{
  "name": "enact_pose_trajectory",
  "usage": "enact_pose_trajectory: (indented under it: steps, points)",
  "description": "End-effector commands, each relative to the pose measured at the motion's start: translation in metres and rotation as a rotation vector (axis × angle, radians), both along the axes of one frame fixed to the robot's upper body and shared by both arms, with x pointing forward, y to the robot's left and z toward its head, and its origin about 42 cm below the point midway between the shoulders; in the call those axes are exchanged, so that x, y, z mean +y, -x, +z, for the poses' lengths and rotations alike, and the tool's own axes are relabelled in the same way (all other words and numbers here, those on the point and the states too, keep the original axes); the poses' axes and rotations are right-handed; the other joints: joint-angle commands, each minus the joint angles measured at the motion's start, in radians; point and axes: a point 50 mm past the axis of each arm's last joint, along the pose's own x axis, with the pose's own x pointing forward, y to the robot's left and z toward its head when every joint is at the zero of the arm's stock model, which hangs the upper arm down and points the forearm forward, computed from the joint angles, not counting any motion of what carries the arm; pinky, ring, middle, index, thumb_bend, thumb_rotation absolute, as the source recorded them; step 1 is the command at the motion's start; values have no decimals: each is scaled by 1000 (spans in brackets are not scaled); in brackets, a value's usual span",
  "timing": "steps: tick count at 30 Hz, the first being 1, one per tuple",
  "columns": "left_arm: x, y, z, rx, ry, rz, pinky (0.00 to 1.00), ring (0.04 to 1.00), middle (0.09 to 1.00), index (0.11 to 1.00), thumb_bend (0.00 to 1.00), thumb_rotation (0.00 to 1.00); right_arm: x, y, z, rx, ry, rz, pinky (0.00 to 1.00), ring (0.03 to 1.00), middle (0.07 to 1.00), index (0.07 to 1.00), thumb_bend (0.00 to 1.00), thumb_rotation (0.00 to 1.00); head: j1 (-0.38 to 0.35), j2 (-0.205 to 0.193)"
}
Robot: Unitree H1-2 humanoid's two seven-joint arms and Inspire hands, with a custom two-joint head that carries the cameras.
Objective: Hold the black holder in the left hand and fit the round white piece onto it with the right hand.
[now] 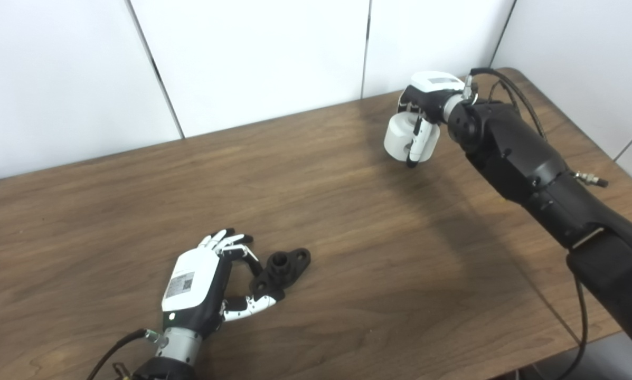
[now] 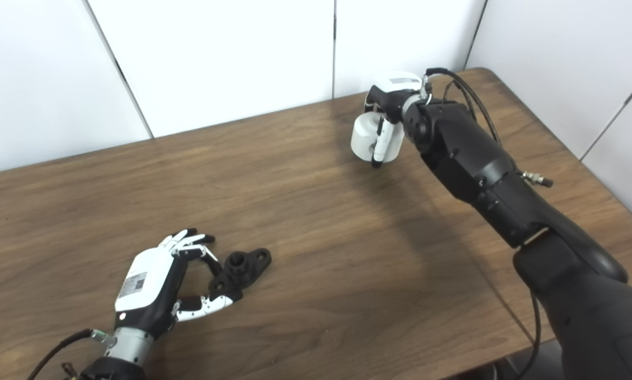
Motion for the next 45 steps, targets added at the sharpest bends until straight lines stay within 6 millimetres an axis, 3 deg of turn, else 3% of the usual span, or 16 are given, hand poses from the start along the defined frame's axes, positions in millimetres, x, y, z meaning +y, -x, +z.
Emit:
enact_pose_trajectory:
  steps: [1,13,18,25,28,31,35,37,40,44,45]
  points:
    - [9,25,-50,273,-167,-2,926,916,809,485,520,57,-2,-6,42,-145,39,12,109,164,244,484,525,128,-1,0]
    - [6,25,-49,279,-165,0,927,914,808,486,520,56,-3,-4,41,-148,52,9,144,193,279,484,525,129,6,-1]
    - [4,25,-49,281,-165,2,926,916,809,486,520,56,0,-2,46,-162,53,27,86,142,230,484,525,130,9,0]
    - [2,25,-51,274,-162,0,925,913,806,486,520,56,22,5,61,-200,78,105,344,319,350,484,526,133,17,-2]
    - [1,25,-51,277,-159,1,928,914,806,486,520,56,31,8,66,-209,89,138,344,333,372,484,526,135,24,-1]
    - [0,24,-50,276,-159,1,928,913,805,486,520,56,37,11,69,-215,86,157,403,375,465,483,533,16,29,0]
    - [-2,23,-51,276,-157,2,926,911,805,486,520,55,46,17,71,-219,89,205,368,333,471,483,534,2,39,0]
    - [-2,23,-51,279,-155,5,927,912,805,485,520,55,51,20,72,-218,79,226,486,406,441,488,532,1,43,-1]
    - [-3,22,-51,281,-161,4,929,914,807,485,520,56,61,27,73,-214,82,252,748,586,478,485,532,1,54,1]
    - [-5,23,-50,282,-156,4,930,914,808,486,520,56,75,38,76,-226,69,301,843,622,494,480,531,1,74,8]
    - [-6,23,-49,282,-156,4,927,913,807,486,520,55,79,42,77,-231,59,320,811,586,464,491,531,1,80,11]
